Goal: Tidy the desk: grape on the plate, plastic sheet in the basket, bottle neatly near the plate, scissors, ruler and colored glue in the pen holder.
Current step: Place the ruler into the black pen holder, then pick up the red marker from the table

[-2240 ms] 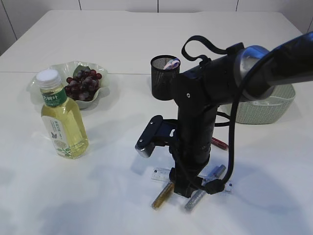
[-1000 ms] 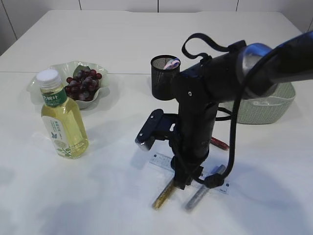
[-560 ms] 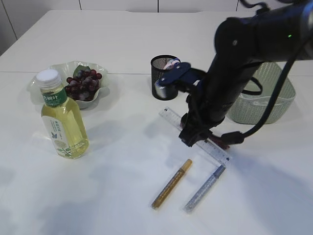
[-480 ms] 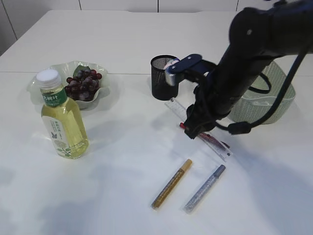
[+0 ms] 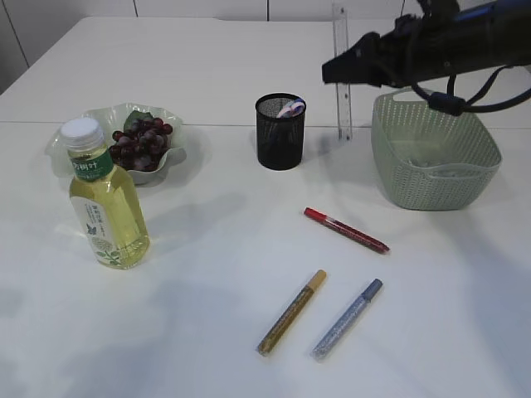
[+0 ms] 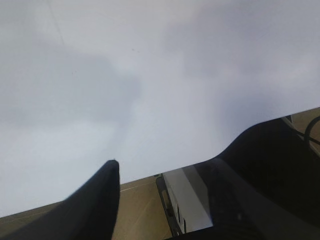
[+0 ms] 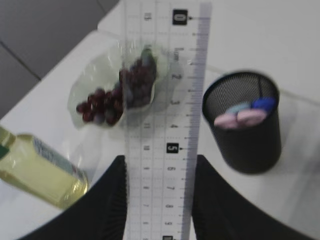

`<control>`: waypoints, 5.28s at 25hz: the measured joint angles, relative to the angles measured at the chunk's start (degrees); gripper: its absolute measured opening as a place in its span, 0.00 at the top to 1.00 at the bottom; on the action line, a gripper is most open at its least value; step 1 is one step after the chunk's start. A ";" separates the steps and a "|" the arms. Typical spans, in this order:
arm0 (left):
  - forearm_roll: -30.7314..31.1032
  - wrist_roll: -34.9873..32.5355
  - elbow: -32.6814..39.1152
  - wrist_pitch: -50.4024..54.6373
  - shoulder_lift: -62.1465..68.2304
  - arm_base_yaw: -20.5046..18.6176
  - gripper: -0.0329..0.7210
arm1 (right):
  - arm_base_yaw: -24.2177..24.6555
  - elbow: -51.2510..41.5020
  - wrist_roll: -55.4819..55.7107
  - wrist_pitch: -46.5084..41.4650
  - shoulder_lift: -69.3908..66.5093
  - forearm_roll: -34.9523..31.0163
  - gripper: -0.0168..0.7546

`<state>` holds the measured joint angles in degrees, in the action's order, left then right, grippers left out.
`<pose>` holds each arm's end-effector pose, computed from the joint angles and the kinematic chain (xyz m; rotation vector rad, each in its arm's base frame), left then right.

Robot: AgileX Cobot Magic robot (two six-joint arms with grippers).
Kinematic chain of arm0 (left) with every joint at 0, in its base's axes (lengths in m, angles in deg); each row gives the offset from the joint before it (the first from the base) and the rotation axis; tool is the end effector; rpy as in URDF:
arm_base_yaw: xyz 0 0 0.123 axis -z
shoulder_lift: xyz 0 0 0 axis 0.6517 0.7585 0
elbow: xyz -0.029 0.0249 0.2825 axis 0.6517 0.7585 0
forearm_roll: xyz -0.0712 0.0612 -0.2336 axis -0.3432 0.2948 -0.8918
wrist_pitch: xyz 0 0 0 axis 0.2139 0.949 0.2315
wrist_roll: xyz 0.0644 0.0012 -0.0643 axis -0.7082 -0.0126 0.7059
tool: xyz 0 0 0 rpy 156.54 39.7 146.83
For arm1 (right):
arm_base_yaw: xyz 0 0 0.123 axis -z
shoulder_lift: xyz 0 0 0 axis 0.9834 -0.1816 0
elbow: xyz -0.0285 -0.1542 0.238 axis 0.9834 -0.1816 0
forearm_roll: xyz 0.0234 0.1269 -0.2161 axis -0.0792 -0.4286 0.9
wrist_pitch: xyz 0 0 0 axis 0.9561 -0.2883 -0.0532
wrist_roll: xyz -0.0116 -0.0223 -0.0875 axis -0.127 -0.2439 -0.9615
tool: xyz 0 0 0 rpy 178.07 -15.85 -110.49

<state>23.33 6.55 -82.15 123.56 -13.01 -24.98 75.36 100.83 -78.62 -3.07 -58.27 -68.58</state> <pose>0.1503 -0.0524 0.2286 0.3133 2.9306 -0.2102 0.4101 0.0920 0.2710 -0.5640 2.0317 0.8090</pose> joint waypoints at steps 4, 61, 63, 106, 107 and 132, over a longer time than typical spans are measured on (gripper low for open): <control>0.00 0.00 0.00 0.40 0.00 0.00 0.41 | 0.76 2.18 -11.91 0.87 -1.18 -13.97 0.59; 0.00 0.00 0.00 0.10 0.00 0.00 0.41 | -4.04 47.50 -27.83 0.98 -40.26 -18.60 0.38; 0.00 0.00 0.00 0.06 0.00 0.00 0.41 | -3.84 47.50 -23.94 1.69 -38.90 -16.14 0.38; 0.00 0.00 0.00 -0.16 0.00 0.00 0.41 | -16.84 23.85 54.13 -20.78 -16.39 78.08 0.41; 0.00 0.00 0.00 -0.16 0.00 0.00 0.41 | -16.84 23.85 54.13 -20.40 -17.05 78.12 0.41; 0.00 0.00 0.00 -1.73 0.00 0.00 0.41 | -16.84 23.85 54.27 -17.85 -25.11 76.70 0.41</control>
<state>23.33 6.55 -82.15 121.83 -13.01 -24.98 58.52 124.68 -24.35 -20.92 -83.39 8.12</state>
